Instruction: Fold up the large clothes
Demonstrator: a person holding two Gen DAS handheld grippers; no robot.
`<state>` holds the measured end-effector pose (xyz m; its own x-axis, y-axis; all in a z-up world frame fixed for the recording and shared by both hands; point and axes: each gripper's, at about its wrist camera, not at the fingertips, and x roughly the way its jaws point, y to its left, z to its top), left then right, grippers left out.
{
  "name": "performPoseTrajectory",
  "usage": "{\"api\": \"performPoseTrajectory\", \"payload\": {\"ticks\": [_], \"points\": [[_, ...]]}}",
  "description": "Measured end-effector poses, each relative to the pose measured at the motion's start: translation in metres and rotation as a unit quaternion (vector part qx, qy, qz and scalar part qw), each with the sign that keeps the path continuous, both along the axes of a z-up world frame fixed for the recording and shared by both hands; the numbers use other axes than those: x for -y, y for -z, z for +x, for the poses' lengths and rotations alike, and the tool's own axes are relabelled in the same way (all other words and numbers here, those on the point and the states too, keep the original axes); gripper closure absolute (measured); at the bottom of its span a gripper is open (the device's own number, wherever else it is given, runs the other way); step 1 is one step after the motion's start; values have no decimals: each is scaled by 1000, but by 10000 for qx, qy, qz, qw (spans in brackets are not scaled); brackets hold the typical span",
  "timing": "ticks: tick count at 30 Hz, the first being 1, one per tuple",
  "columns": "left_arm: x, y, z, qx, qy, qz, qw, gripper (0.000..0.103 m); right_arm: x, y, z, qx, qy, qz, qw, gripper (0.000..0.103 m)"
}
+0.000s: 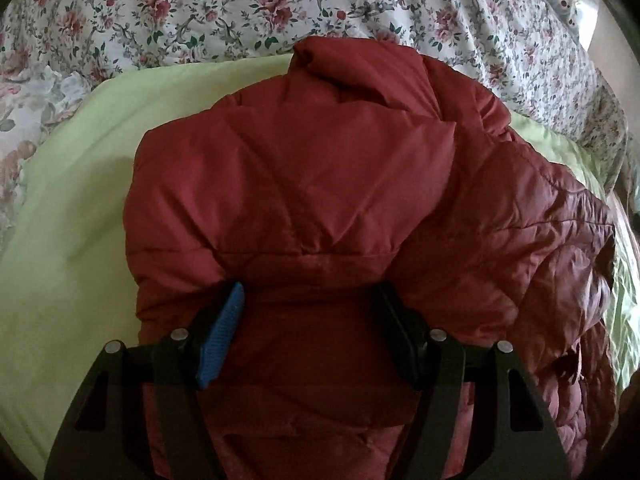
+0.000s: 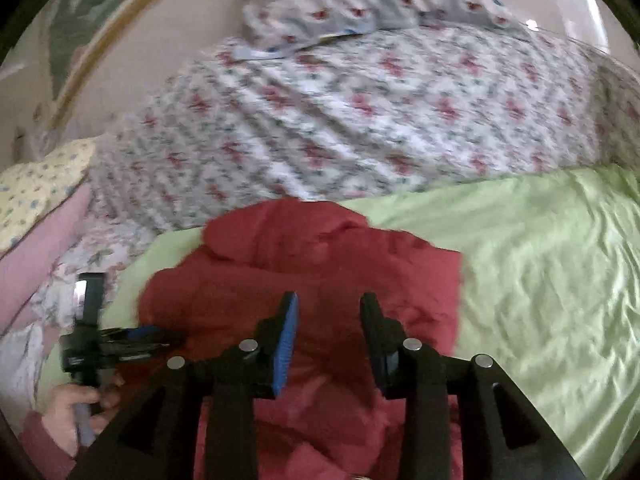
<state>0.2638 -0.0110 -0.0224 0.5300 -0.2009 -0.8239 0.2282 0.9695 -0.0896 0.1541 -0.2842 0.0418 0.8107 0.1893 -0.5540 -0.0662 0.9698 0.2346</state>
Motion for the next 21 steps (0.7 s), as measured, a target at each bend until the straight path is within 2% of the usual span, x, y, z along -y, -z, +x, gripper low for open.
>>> {"api": "performPoseTrajectory", "payload": {"ticks": [2, 7, 9, 14, 21], "points": [[0, 0, 1, 2, 8, -2, 10000, 35, -8, 14, 14, -349, -112, -88, 9993, 64], [-2, 0, 0, 10, 28, -5, 10000, 35, -5, 77, 45, -1226, -9, -400, 9917, 65], [-2, -2, -2, 37, 36, 21, 10000, 35, 2, 94, 50, -1308, -13, -344, 9908, 65], [-9, -12, -18, 195, 47, -90, 9998, 35, 5, 103, 48, -1333, 26, -314, 9906, 66], [-10, 7, -16, 87, -20, 99, 9999, 35, 3, 105, 49, -1329, -9, -279, 9907, 65]]}}
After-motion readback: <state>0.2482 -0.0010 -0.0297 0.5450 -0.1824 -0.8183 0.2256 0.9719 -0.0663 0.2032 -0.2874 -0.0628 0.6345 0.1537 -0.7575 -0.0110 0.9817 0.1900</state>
